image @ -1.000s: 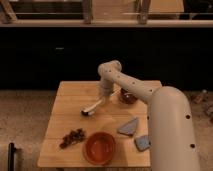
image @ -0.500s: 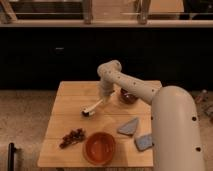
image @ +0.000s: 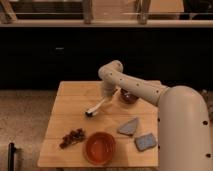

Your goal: Wipe table surface with brush

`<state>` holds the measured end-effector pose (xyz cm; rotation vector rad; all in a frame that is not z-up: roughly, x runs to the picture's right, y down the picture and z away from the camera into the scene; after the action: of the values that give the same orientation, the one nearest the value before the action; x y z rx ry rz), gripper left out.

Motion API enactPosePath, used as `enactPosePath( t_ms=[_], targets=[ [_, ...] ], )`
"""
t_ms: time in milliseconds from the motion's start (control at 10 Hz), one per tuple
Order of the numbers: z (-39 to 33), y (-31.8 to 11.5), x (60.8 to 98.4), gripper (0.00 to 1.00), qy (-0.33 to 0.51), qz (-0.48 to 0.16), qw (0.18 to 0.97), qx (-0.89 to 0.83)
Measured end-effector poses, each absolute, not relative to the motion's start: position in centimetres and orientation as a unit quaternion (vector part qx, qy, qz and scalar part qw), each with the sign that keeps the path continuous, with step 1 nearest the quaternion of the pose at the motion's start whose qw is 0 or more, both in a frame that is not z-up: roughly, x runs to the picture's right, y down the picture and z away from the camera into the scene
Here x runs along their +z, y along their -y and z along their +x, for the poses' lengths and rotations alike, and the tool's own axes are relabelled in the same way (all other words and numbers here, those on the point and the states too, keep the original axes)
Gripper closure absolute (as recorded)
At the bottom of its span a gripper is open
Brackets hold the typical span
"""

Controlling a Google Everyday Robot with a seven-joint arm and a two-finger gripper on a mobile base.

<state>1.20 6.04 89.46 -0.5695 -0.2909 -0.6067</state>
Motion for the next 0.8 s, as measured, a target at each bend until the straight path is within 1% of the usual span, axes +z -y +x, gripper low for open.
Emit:
enactPosePath(
  t_ms=[600,800],
  targets=[
    [-0.8,-6.4,90.6,0.99,0.143,-0.286,0.885,-0.339],
    [-1.0,-6.7,91.2,0.99,0.174,-0.297,0.876,-0.338]
  ],
)
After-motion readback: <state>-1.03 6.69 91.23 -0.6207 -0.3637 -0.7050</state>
